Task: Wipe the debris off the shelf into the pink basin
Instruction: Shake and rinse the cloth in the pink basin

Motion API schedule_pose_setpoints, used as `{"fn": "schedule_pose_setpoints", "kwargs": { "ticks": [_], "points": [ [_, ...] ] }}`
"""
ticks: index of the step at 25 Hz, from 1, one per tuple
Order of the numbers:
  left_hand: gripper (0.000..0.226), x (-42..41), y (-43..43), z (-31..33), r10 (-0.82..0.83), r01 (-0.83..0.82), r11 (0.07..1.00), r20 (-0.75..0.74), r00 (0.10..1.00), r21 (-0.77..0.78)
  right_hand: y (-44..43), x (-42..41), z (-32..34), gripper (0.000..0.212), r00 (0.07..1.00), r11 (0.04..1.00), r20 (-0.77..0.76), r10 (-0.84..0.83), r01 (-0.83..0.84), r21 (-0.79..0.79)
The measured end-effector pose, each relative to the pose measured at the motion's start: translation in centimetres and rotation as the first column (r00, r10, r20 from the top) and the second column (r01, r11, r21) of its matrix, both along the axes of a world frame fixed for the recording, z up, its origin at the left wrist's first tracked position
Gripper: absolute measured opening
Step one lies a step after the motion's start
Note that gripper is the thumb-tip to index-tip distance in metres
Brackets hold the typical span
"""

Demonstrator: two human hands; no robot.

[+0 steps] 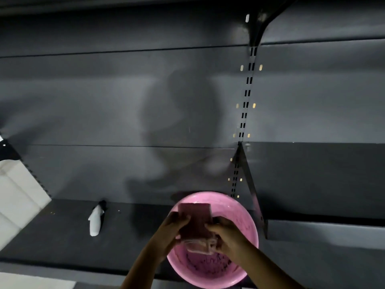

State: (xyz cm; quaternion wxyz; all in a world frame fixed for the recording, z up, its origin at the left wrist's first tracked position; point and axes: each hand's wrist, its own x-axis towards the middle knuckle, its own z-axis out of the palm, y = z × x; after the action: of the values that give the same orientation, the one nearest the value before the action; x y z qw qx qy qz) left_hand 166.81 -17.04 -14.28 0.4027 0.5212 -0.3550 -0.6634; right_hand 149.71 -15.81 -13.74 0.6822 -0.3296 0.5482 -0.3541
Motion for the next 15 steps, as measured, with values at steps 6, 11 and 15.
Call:
{"fn": "schedule_pose_setpoints", "kwargs": {
  "ticks": [6,11,15],
  "points": [
    [0.034,-0.8,-0.2,-2.4,-0.051,0.027,0.995,0.252,0.966,0.100,-0.8,-1.4,-3.9,0.026,0.994,0.996,-0.103,0.030,-0.022,0.084],
    [0.047,-1.8,-1.1,-5.3,-0.103,0.076,0.993,0.341,0.934,0.093,-2.2,-1.1,-7.0,0.032,0.955,0.996,-0.296,-0.026,0.050,0.075],
    [0.052,-2.0,-1.8,-8.9,-0.127,0.108,0.992,0.574,0.809,0.066,-3.2,0.4,-10.1,0.036,0.915,0.994,-0.400,-0.053,0.087,0.068]
  ]
}}
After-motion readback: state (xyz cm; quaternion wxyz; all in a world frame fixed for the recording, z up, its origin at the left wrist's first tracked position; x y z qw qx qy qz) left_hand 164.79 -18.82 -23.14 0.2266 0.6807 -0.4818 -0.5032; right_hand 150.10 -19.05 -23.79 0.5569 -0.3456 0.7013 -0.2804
